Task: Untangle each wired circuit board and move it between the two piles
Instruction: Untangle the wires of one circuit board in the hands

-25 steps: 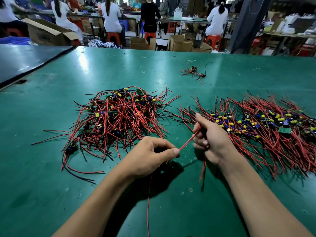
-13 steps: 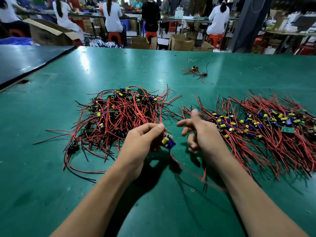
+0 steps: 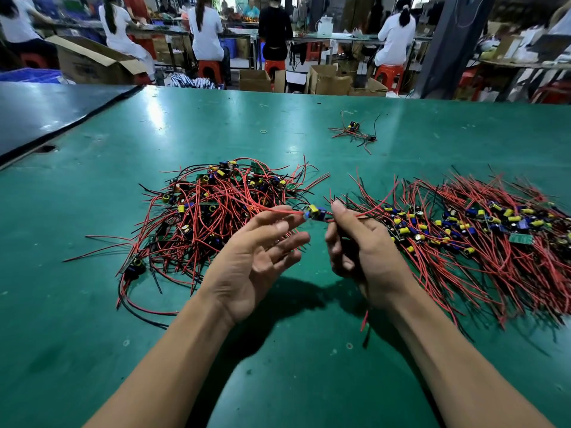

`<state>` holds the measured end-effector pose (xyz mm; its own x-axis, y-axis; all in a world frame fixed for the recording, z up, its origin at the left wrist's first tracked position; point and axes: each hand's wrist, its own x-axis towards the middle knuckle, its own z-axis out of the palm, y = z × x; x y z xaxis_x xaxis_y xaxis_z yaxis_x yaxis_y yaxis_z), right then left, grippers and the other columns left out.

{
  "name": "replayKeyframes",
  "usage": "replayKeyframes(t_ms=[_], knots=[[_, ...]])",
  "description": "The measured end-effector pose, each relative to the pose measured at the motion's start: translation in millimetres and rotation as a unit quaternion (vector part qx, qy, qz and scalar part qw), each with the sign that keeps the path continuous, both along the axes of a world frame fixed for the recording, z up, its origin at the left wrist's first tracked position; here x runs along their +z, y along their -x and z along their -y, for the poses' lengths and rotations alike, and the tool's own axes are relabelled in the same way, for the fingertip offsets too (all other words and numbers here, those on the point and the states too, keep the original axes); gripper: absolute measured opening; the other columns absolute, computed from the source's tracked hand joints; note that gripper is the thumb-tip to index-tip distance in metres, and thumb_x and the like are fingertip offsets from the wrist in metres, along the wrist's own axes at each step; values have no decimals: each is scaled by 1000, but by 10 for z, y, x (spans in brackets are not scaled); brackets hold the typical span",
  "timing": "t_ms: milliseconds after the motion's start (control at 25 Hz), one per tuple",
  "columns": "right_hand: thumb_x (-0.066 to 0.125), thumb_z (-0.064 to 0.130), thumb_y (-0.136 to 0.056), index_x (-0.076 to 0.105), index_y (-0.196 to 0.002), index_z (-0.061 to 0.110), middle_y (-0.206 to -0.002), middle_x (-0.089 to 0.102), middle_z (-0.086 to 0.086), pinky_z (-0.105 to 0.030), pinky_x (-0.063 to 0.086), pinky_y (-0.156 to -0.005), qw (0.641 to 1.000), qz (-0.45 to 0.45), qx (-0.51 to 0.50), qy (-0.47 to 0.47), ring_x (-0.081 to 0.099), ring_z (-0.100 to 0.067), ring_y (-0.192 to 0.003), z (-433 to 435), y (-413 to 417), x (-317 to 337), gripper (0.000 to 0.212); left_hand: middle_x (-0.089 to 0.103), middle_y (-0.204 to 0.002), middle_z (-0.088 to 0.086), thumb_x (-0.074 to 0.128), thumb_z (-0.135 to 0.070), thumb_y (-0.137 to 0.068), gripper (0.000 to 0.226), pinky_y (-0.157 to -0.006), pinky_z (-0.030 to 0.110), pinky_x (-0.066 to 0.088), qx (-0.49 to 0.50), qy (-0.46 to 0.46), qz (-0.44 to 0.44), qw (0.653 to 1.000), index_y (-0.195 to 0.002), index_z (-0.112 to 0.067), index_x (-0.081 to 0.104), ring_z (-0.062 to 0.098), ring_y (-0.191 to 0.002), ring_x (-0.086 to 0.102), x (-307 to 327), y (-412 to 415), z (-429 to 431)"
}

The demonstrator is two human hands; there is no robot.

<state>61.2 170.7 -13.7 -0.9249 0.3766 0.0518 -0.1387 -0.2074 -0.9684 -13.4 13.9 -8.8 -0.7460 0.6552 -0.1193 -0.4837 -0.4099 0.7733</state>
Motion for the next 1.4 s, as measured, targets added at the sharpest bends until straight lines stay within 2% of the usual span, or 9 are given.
replayKeyframes(t_ms=[120,200,360,600,760,960,1080,1240,1400], knots=[[80,53,-72,60,-57,17,-46,43,4,-19,23,-39,990,9,85,113,29,-6,-33,-40,-22,40,44,74,-90,8,56,0,-74,27,-59,24,57,-75,-27,63,995,-91,-9,75,18,-63,69,-15,-24,-24],[82,54,-68,61,-56,16,-46,43,5,-18,25,-39,984,17,133,120,29,-5,-34,-34,-51,44,44,73,-77,9,58,-12,-83,18,-55,24,56,-111,-11,99,989,-90,-5,73,16,-54,66,-14,-59,-65],[71,46,-81,62,-57,15,-45,45,3,-13,25,-38,988,60,131,59,32,-4,-32,-14,-63,68,40,74,-77,5,66,-35,-77,30,-54,23,57,-168,8,77,983,-81,-7,76,12,-55,67,-21,-86,-75],[78,39,-76,57,-53,17,-52,39,-3,-17,21,-40,994,69,-21,-76,28,-11,-40,-65,-12,-4,38,73,-87,18,75,-12,-70,24,-56,26,56,-90,77,-54,991,-86,-12,57,25,-65,71,-120,-93,-123],[78,47,-75,67,-66,16,-49,43,5,-18,26,-39,983,72,-4,-167,31,-8,-41,-127,-29,-35,34,73,-80,12,77,-11,-69,29,-57,24,53,-83,141,-133,978,-91,-9,58,17,-61,65,-158,-116,-109],[67,40,-89,75,-89,12,-53,58,16,-6,35,-46,973,48,34,-221,48,3,-45,-131,-33,-33,30,66,-77,15,68,6,-81,9,-58,22,48,-123,161,-156,967,-84,-2,71,18,-62,54,-169,-143,-135],[65,33,-92,74,-95,6,-52,60,10,-8,38,-43,985,52,62,-149,52,2,-42,-117,-47,-23,28,66,-79,15,62,4,-85,14,-58,22,46,-132,161,-159,965,-80,-5,72,20,-67,53,-159,-161,-143],[75,40,-79,74,-80,16,-54,54,-2,-18,40,-38,996,70,58,-22,43,-9,-37,-55,-19,-72,24,72,-81,13,65,-22,-87,13,-63,27,47,-114,156,-134,972,-80,-12,62,21,-68,65,-163,-210,-196],[79,39,-81,76,-102,14,-59,57,-4,-25,50,-45,982,98,157,45,51,-11,-44,-105,-52,-107,32,70,-73,14,61,-14,-92,19,-53,25,52,-92,146,-95,980,-77,-12,73,23,-54,64,-185,-214,-193]])
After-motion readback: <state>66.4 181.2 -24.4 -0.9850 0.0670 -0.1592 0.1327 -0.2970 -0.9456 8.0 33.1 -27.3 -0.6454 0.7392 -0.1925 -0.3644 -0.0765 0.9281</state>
